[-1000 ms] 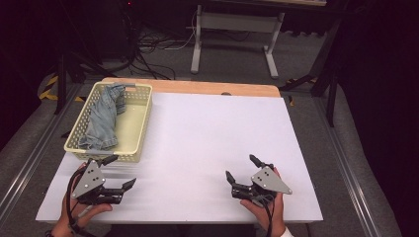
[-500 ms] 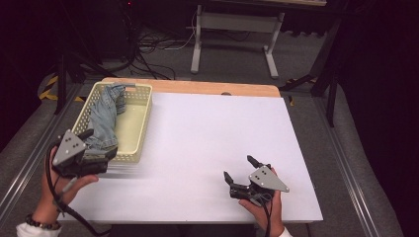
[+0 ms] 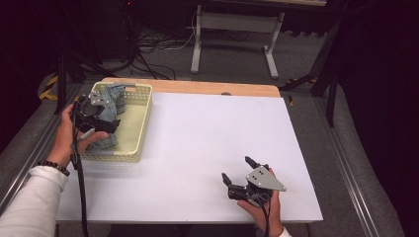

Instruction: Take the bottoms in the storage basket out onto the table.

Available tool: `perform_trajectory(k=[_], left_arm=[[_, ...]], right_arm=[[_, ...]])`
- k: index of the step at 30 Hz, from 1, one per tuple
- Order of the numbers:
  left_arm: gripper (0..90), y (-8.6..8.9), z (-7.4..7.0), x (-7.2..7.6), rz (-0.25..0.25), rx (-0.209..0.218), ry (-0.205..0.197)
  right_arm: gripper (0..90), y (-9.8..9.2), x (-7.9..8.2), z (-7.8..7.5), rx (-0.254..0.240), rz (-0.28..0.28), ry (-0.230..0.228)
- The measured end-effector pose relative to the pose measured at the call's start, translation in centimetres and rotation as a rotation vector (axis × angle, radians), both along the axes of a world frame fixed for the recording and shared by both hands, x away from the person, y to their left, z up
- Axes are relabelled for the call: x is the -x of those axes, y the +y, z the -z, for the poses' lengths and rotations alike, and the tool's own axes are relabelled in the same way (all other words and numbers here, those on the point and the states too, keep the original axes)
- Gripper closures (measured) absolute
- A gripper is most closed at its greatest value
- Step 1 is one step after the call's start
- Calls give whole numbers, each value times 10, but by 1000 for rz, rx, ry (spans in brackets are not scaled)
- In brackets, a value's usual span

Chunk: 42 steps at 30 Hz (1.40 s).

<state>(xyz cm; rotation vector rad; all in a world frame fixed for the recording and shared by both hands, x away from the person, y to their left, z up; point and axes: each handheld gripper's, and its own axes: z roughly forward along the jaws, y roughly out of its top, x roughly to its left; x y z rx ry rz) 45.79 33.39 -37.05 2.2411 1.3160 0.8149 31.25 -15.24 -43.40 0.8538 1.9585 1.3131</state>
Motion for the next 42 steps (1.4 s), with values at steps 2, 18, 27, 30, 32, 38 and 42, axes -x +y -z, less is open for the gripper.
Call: perform_trajectory(k=[2,18,27,30,32,38,42], left_arm=[[97,3,7,-11,-30,-25,38],[143,10,49,-52,-205,-78,316],[473,10,41,-45,-154,-37,285],[511,12,35,-40,-156,-13,237],[522,14,30,-37,-166,14,190],[531,6,8,-23,-142,80,66],[538,-4,-10,-16,-103,139,-15]], right_arm=[[106,0,-1,1,1,-3,5],[121,3,0,1,40,-13,-12],[126,5,-1,4,58,-20,-10],[128,5,-1,4,54,-17,-9],[131,4,-1,4,46,-12,-4],[133,5,-1,3,42,-9,-17],[133,3,-1,2,40,-2,-20]])
